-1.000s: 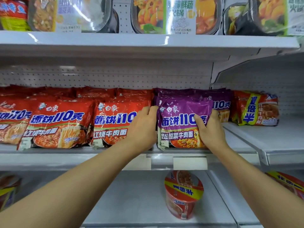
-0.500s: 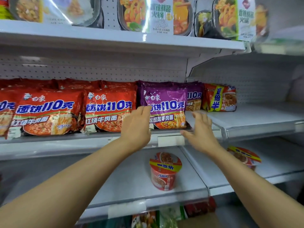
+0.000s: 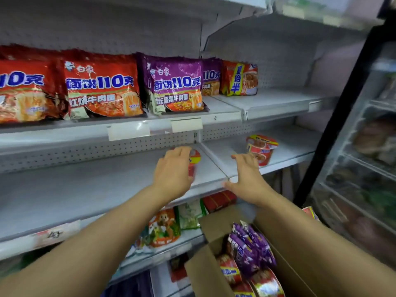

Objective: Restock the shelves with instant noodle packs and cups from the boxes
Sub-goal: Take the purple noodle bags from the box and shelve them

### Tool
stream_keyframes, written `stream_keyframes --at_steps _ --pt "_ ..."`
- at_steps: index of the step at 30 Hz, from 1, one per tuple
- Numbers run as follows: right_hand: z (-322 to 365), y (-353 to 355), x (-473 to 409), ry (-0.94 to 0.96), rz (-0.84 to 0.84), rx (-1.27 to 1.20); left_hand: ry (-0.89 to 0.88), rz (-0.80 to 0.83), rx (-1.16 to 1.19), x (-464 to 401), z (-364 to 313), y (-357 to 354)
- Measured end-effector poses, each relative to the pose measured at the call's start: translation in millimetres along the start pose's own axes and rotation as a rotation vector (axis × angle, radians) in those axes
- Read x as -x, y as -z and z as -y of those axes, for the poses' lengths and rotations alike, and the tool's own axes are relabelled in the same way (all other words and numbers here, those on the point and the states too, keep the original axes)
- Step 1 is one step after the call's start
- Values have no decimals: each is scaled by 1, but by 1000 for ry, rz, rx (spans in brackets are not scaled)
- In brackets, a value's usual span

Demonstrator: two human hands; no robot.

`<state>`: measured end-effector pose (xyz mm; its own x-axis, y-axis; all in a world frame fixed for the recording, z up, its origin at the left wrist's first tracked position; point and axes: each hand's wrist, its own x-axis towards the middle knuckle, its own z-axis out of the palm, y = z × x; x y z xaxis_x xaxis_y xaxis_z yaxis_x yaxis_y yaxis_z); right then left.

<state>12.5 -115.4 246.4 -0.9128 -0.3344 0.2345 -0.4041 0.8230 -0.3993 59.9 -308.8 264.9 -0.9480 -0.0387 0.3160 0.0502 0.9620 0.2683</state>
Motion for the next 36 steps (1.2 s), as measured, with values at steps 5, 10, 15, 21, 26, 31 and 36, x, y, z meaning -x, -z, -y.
stream_keyframes --at_steps 5,10,15,21,26,31,36 --pt "-37 -18 42 -143 64 5 -50 154 36 14 -17 -50" --pt "-82 -42 78 -267 122 41 -87 292 65 25 -37 -105" --pt "-134 -67 101 -399 199 60 -115 409 88 28 -56 -167" --pt "-194 -112 105 -510 313 -3 -110 531 53 17 -67 -249" --pt "-241 -158 96 -544 372 -102 -133 618 10 2 -66 -326" --pt "-284 -203 87 -576 431 -179 -195 672 -31 -12 -65 -406" --pt "-320 -240 83 -606 438 -232 -280 638 -97 -28 -64 -467"
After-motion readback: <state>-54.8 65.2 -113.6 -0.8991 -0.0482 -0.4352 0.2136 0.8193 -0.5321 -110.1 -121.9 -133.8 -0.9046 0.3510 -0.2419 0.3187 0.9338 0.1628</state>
